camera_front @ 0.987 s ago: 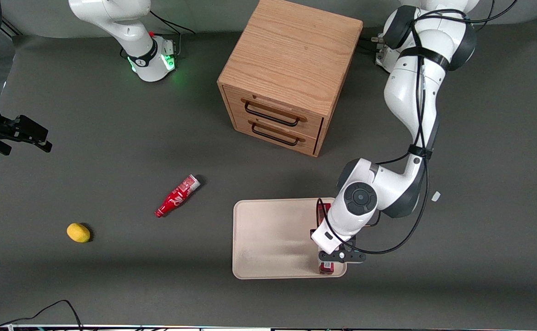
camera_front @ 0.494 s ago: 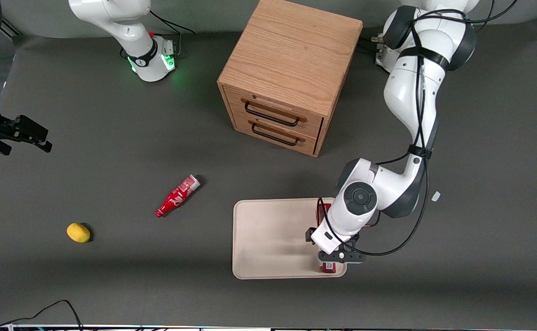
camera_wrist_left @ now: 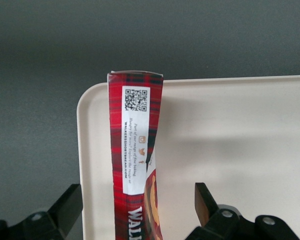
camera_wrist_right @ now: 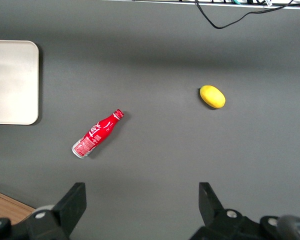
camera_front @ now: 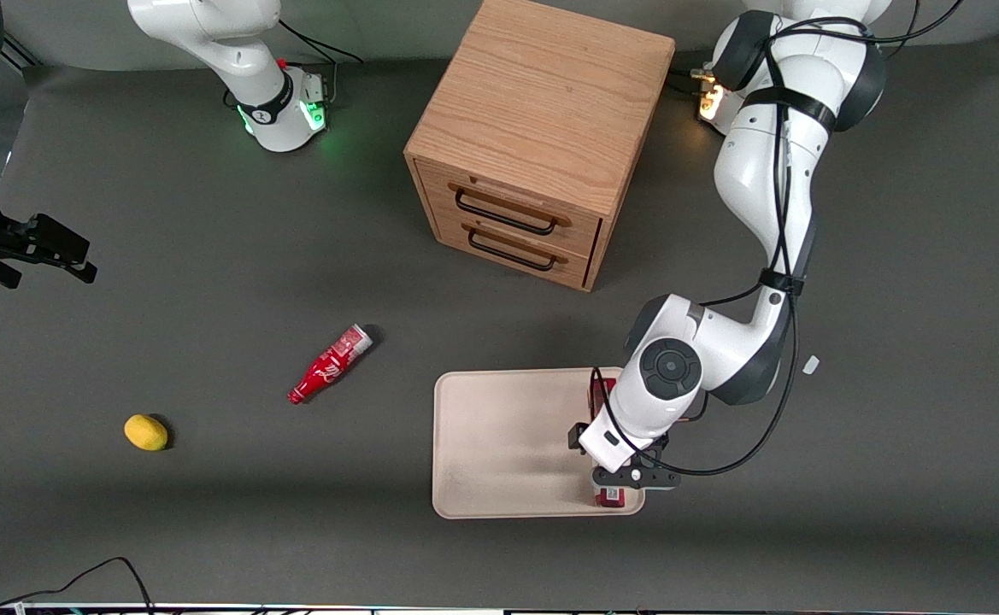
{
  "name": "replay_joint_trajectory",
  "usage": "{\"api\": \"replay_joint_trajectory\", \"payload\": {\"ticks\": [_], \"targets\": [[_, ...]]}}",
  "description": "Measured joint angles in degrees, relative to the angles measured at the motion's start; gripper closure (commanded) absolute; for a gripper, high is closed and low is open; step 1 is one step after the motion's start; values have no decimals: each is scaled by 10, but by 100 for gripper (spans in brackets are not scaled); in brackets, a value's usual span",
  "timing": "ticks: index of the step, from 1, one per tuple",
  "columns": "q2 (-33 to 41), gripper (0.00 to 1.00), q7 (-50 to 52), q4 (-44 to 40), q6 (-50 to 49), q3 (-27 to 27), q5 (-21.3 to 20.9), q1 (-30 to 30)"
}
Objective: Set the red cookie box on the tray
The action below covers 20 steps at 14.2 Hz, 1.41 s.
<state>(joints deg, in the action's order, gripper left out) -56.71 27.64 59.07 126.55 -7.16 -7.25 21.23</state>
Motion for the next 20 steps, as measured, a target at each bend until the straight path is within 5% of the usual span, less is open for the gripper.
{"api": "replay_joint_trajectory", "payload": {"ticks": [5,11,20], "targets": [[36,0,-4,-34,-136,1,2,-15],[195,0,-85,-24,-315,4,25,-73],[491,0,-223,273,-347,11,35,-230]]}}
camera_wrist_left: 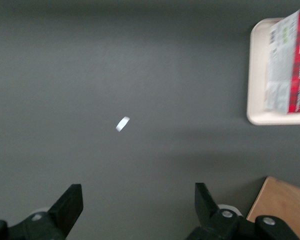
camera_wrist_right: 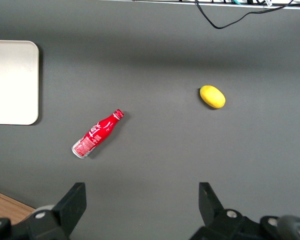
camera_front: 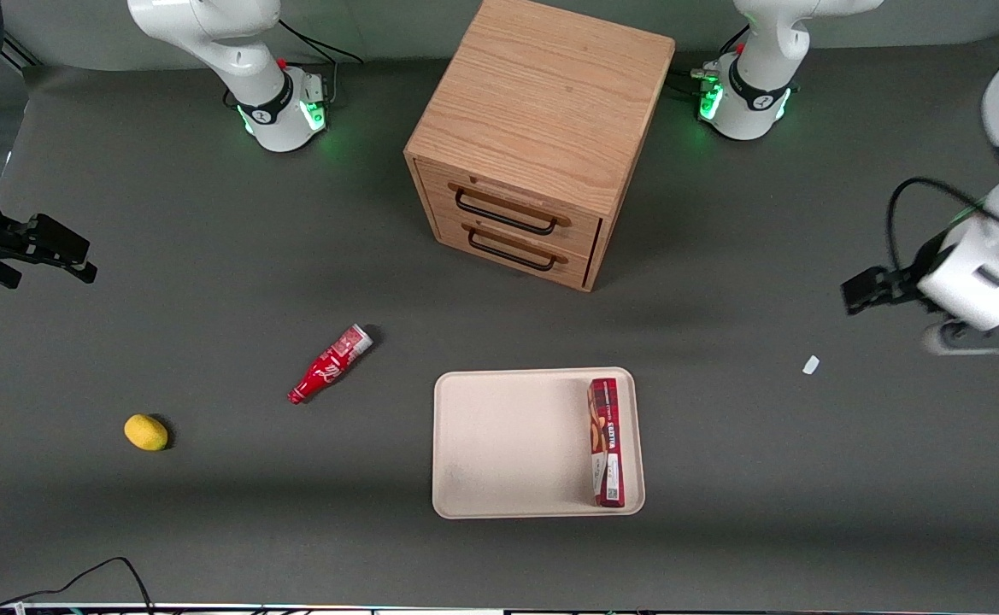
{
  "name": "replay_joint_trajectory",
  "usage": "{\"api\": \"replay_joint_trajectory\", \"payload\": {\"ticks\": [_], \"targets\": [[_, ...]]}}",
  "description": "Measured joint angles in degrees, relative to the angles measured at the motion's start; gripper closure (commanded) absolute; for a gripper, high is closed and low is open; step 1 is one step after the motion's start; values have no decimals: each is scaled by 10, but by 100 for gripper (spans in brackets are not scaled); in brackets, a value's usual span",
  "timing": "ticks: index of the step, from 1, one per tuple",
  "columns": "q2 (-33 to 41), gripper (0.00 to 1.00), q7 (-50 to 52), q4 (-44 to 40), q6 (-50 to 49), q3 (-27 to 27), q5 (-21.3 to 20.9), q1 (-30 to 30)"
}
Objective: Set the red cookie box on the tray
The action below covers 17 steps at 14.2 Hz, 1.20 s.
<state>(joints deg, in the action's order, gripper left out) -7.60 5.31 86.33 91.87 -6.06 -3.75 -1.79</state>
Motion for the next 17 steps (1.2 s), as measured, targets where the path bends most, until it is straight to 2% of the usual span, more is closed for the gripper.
{"api": "replay_joint_trajectory", "payload": {"ticks": [4,8,10,13,17], "targets": [[40,0,-41,4,-80,1,1,-59],[44,0,-43,-36,-114,2,1,-76],[44,0,-40,-39,-114,9,3,-66],[42,0,-13,-39,-115,45,21,-15],[38,0,-9,-40,-122,50,62,-7]]}}
